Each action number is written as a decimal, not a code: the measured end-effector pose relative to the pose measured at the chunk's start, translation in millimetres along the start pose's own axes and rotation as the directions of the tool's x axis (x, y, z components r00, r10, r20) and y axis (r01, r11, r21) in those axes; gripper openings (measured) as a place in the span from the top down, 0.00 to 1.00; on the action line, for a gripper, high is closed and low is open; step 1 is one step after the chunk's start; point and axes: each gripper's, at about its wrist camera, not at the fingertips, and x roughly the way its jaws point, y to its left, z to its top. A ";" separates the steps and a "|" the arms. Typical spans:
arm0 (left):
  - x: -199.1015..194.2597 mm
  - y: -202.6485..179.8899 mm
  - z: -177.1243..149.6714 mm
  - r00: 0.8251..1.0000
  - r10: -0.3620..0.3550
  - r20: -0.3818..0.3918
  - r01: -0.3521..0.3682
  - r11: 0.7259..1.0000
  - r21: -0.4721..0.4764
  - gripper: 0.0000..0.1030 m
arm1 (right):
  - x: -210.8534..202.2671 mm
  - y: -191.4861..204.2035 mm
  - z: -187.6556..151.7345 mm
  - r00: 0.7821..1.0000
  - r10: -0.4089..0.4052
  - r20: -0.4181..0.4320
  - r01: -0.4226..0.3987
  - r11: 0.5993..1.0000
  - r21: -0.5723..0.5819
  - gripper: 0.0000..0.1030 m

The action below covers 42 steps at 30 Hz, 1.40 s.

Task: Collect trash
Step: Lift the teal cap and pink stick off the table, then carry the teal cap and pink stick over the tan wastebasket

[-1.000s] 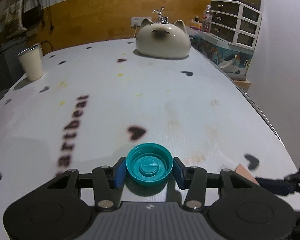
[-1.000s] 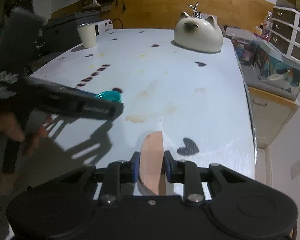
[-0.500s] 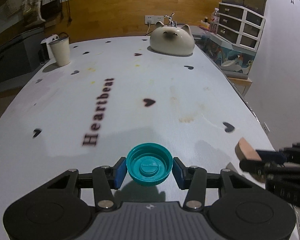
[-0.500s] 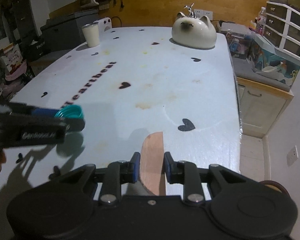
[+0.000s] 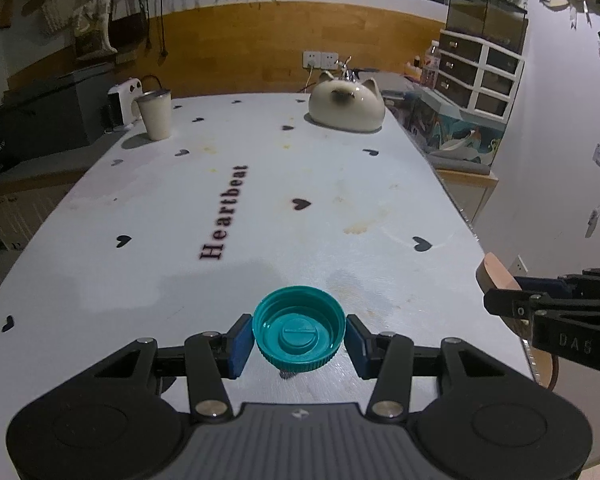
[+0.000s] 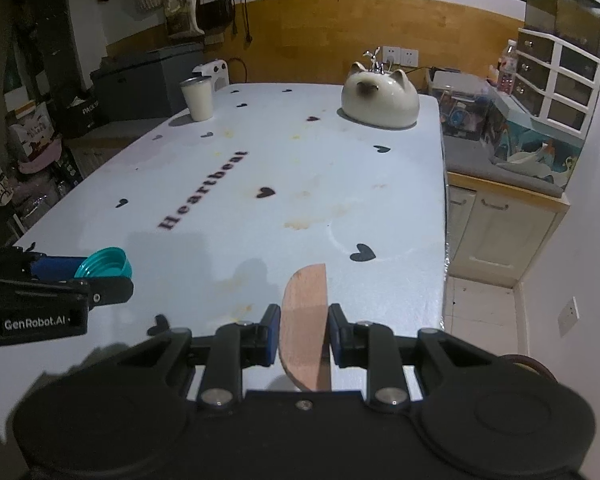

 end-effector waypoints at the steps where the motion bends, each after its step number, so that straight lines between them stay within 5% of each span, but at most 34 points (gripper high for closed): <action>1: -5.4 -1.1 -1.7 1.000 0.000 0.006 0.000 1.000 -0.002 0.52 | -6.1 0.8 -1.9 1.000 -0.002 0.004 0.002 1.000 0.000 0.75; 21: -68.6 -68.7 -16.5 0.998 -0.035 0.060 0.033 0.999 0.033 0.52 | -100.4 -26.5 -32.3 0.995 -0.057 0.082 0.056 0.998 0.022 0.75; 42: -5.1 -240.6 19.3 0.998 -0.070 -0.004 0.070 0.995 0.072 0.52 | -108.4 -211.8 -43.7 0.997 -0.064 0.052 0.058 0.994 0.094 0.75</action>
